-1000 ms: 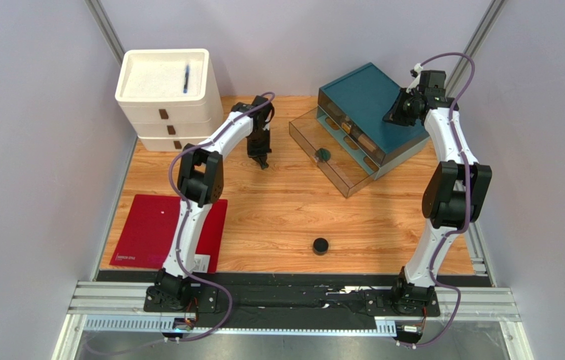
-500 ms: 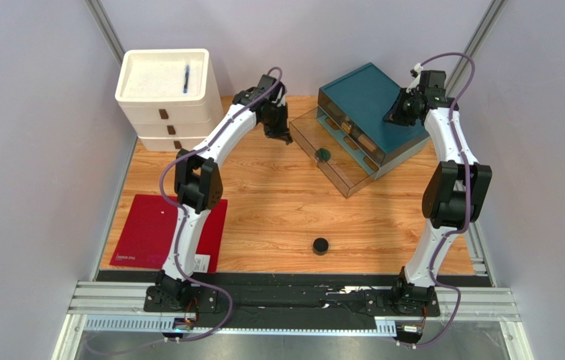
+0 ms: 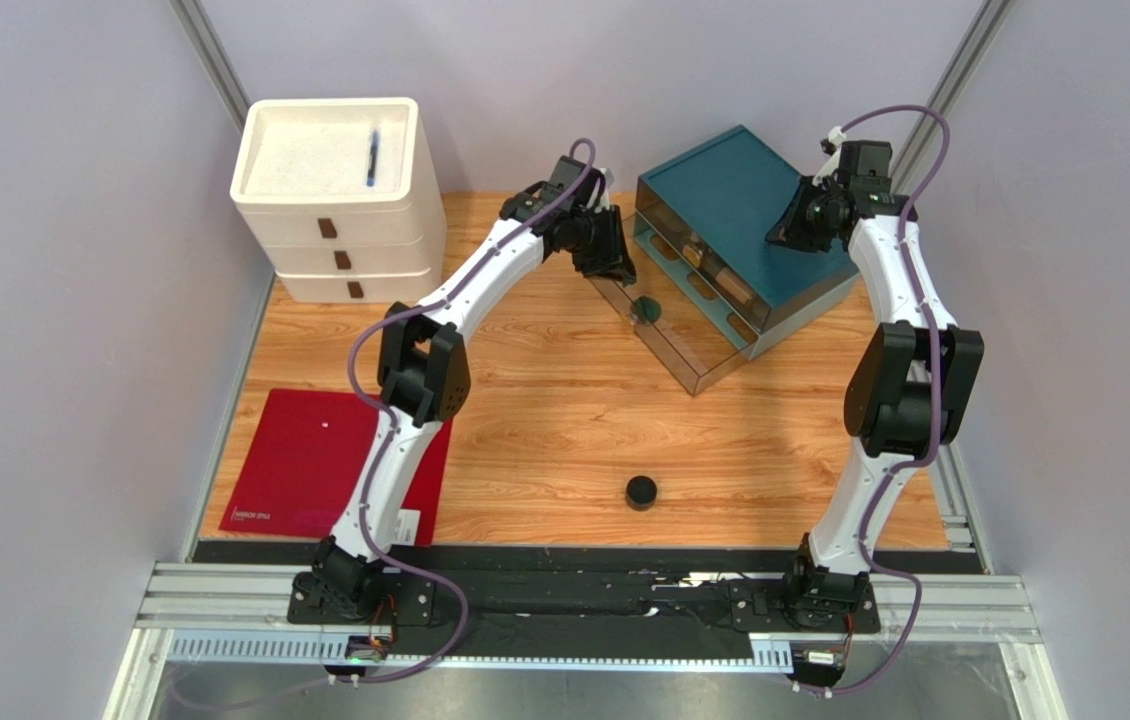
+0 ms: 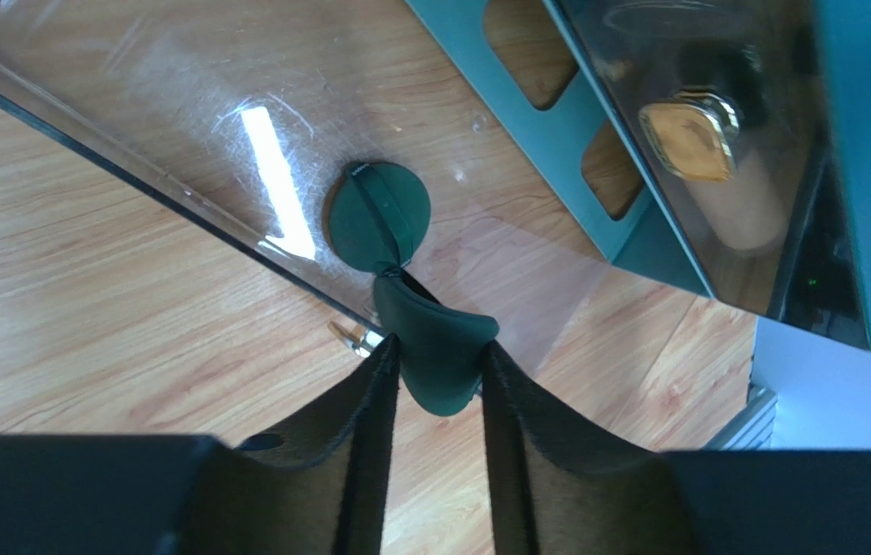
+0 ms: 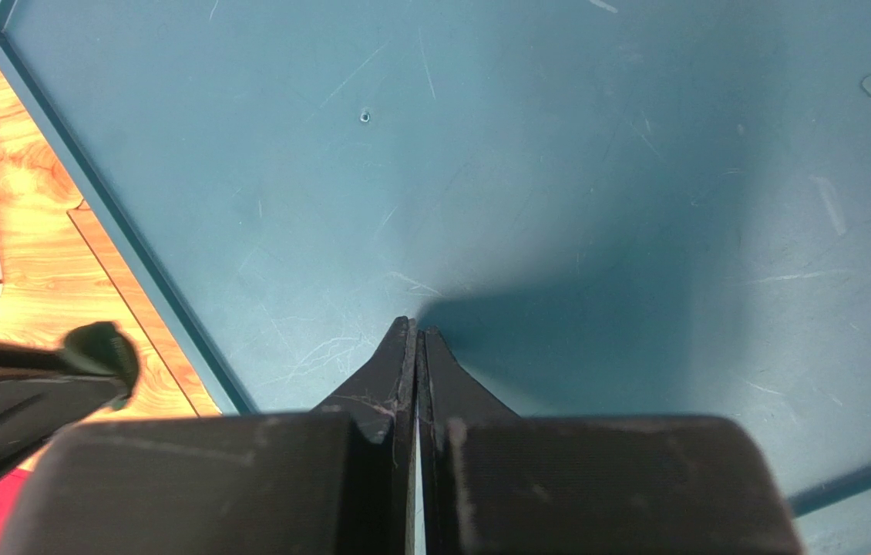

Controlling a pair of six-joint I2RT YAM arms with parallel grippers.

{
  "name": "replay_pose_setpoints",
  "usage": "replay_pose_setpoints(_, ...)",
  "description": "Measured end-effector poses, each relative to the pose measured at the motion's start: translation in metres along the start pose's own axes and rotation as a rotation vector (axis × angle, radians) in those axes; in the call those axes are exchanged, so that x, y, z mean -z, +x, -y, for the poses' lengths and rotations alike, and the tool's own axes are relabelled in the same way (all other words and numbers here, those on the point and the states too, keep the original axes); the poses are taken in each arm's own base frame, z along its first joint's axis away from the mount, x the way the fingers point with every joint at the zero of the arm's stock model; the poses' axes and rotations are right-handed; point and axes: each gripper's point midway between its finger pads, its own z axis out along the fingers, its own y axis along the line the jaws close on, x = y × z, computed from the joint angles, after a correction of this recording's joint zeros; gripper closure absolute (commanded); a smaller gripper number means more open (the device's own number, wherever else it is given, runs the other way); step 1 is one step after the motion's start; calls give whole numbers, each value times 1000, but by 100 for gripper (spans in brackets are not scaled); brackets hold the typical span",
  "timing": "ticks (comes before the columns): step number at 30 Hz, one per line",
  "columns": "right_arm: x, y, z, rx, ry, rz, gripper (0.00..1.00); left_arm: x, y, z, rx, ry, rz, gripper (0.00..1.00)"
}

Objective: Organize the makeup

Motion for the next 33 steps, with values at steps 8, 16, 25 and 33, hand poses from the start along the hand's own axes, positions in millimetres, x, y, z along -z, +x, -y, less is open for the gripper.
replay_pose_setpoints(8, 0, 0, 0, 0, 0, 0, 100, -12, -3, 6, 43, 48, 8, 41)
replay_pose_setpoints(16, 0, 0, 0, 0, 0, 1, 100, -10, -9, 20, 36, 112, 25, 42)
replay_pose_setpoints(25, 0, 0, 0, 2, -2, 5, 100, 22, 72, -6, -111, 16, -152, 41)
replay_pose_setpoints(33, 0, 1, 0, 2, -2, 5, 100, 50, 175, 33, -510, 1, -294, 38)
